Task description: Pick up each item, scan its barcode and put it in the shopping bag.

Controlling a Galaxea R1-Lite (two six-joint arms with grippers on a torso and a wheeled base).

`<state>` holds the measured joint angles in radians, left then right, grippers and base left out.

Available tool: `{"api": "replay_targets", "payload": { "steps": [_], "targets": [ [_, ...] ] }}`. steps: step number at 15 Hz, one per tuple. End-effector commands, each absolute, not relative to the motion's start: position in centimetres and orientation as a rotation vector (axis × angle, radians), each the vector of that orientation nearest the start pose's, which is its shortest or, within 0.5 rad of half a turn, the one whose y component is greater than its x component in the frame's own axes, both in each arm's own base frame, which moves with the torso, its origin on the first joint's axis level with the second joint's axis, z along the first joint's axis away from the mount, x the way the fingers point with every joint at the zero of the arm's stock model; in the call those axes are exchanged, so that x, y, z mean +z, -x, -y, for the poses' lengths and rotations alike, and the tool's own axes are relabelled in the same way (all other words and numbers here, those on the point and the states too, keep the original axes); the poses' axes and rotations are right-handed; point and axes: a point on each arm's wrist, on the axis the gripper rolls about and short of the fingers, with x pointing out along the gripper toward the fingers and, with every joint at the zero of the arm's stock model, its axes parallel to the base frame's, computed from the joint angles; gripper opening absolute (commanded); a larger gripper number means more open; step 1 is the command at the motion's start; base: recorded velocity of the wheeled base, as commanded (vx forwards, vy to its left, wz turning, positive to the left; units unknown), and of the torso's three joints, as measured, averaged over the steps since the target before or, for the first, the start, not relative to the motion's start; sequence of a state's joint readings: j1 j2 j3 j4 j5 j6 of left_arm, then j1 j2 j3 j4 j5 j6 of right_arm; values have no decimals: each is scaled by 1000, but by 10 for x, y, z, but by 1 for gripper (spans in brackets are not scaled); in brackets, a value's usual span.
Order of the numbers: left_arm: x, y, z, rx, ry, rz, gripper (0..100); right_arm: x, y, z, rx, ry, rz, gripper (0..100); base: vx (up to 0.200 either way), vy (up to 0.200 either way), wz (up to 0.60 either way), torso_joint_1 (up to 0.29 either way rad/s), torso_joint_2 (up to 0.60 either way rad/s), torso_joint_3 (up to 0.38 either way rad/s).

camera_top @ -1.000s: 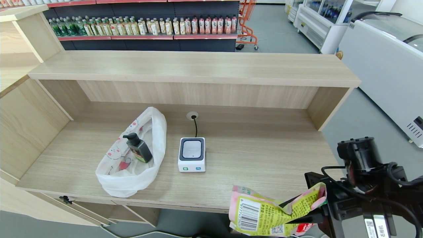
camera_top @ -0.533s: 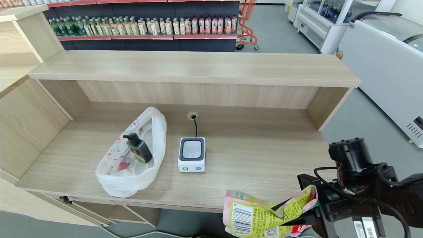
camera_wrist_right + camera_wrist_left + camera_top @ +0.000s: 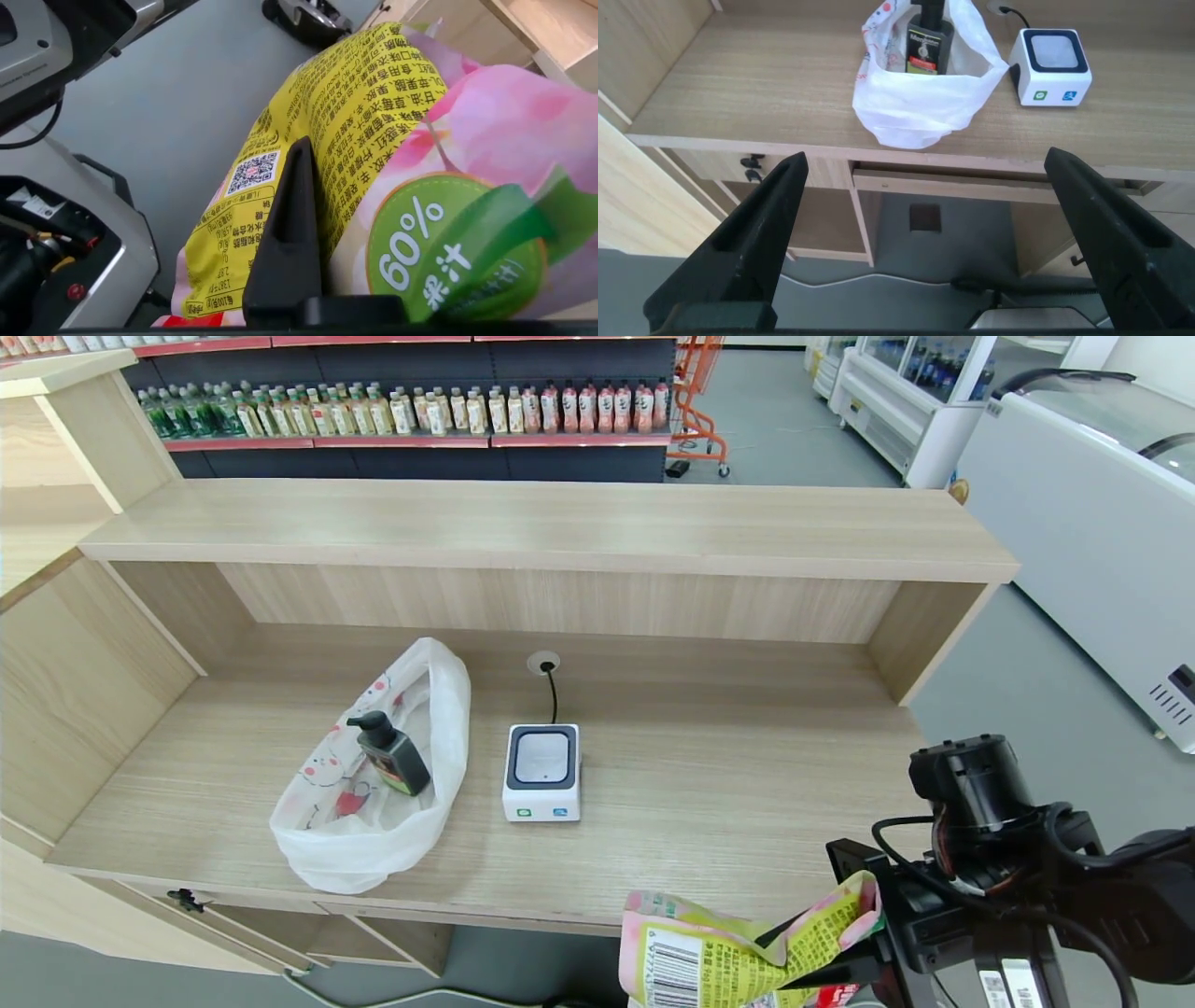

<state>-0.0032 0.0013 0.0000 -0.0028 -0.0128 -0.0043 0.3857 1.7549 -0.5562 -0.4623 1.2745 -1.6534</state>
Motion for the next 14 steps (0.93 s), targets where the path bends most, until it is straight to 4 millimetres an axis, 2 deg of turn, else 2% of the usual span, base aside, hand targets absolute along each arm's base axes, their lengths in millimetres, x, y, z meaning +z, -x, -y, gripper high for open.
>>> {"api": "replay_targets", "payload": {
  "steps": [1,14],
  "targets": [
    [76,23,0,-15,5,1,100,99,-227,-116,1683,846,674,0,0,0,0,0,0,0],
    [76,23,0,-15,5,1,100,97,-226,-119,1696,844,667,0,0,0,0,0,0,0]
  ]
}}
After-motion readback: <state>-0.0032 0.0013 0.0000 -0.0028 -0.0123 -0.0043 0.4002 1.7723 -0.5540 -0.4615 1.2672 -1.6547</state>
